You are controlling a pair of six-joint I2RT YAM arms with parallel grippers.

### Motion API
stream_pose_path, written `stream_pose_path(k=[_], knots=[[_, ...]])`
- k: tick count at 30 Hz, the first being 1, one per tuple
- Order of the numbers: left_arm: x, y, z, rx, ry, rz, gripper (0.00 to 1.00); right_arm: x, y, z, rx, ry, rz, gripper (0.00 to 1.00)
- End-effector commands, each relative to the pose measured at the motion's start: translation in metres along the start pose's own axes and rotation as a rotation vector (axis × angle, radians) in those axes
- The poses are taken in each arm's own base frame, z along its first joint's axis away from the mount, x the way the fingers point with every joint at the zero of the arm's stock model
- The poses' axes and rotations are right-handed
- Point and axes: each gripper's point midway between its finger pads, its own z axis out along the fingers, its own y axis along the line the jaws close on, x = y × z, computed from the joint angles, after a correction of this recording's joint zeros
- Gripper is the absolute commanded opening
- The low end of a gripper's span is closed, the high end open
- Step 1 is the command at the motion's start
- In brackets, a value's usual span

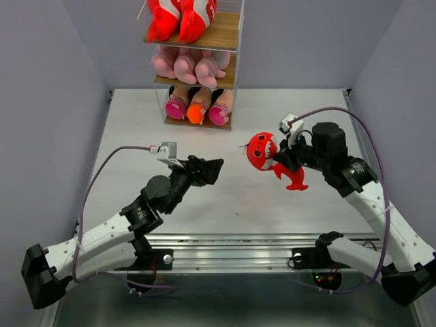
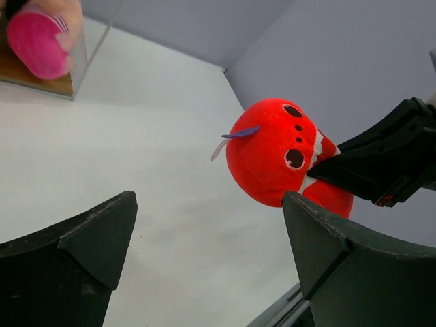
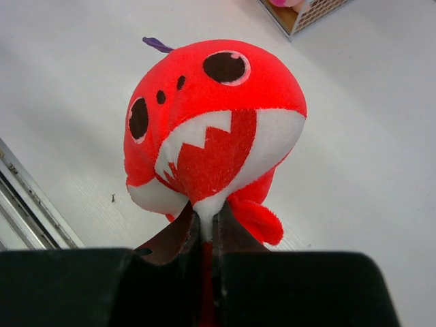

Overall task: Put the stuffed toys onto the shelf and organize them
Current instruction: Pass the stuffed toy from the left arm to the right, then pass the stuffed toy from the right arm to the left

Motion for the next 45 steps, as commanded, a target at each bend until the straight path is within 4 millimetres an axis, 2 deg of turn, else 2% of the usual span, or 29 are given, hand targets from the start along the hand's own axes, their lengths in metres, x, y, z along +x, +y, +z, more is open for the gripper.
stream_pose_path(k=[1,2,6,8,9,11,12,17,20,21,24,25,27,29,30,32,33,34,36,37,38,41,45], knots=[[0.018,-0.036,0.025,0.067,0.181,-0.206,0.99,-0.019,-0.008,0.000,0.043,-0.095,-0.010,0.01],[0.030,-0.029,0.039,0.029,0.219,-0.221,0.99,-0.019,-0.005,0.000,0.030,-0.097,-0.015,0.01],[0.024,-0.067,0.066,0.148,0.243,-0.274,0.99,-0.016,-0.002,0.000,0.009,-0.096,-0.028,0.01],[0.028,-0.075,0.072,0.180,0.266,-0.287,0.99,-0.014,0.000,0.000,0.000,-0.096,-0.031,0.01],[0.038,-0.073,0.079,0.169,0.291,-0.283,0.99,-0.014,0.003,-0.002,-0.012,-0.103,-0.032,0.01],[0.044,-0.079,0.084,0.183,0.326,-0.287,0.99,-0.014,0.007,-0.002,-0.032,-0.107,-0.033,0.01],[0.054,-0.076,0.087,0.173,0.354,-0.288,0.99,-0.016,0.011,-0.003,-0.051,-0.113,-0.035,0.01],[0.073,-0.085,0.087,0.250,0.426,-0.314,0.97,-0.014,0.023,0.000,-0.124,-0.113,-0.034,0.02],[0.078,-0.091,0.086,0.312,0.439,-0.316,0.81,-0.012,0.039,0.000,-0.219,-0.117,-0.029,0.13],[0.080,-0.093,0.084,0.326,0.447,-0.312,0.66,-0.011,0.041,0.000,-0.232,-0.114,-0.035,0.14],[0.073,-0.095,0.083,0.369,0.421,-0.276,0.34,-0.010,0.043,-0.001,-0.244,-0.106,-0.036,0.24],[0.073,-0.093,0.080,0.380,0.421,-0.265,0.13,-0.010,0.043,-0.002,-0.244,-0.103,-0.041,0.28],[0.063,-0.088,0.076,0.408,0.385,-0.194,0.00,-0.013,0.044,-0.006,-0.248,-0.105,-0.050,0.36],[0.056,-0.084,0.071,0.435,0.360,-0.125,0.00,-0.015,0.045,-0.010,-0.252,-0.104,-0.052,0.43],[0.049,-0.081,0.063,0.487,0.348,-0.052,0.00,-0.022,0.044,-0.013,-0.245,-0.117,-0.062,0.53],[0.043,-0.076,0.055,0.537,0.346,0.013,0.00,-0.029,0.044,-0.018,-0.244,-0.124,-0.065,0.62],[0.033,-0.068,0.054,0.544,0.329,0.042,0.00,-0.034,0.045,-0.020,-0.249,-0.129,-0.069,0.74],[0.037,-0.067,0.044,0.597,0.371,0.068,0.00,-0.038,0.047,-0.023,-0.258,-0.136,-0.076,0.79],[0.031,-0.056,0.039,0.645,0.389,0.174,0.00,-0.061,0.052,-0.036,-0.287,-0.176,-0.093,0.92],[0.029,-0.053,0.036,0.665,0.395,0.201,0.00,-0.059,0.054,-0.035,-0.303,-0.167,-0.082,0.94],[0.027,-0.050,0.035,0.677,0.401,0.222,0.00,-0.070,0.057,-0.040,-0.314,-0.187,-0.087,0.95],[0.019,-0.045,0.026,0.747,0.417,0.273,0.00,-0.075,0.069,-0.043,-0.393,-0.187,-0.042,0.96],[0.013,-0.057,0.016,0.890,0.412,0.381,0.00,-0.073,0.094,-0.045,-0.568,-0.163,0.047,0.95]])
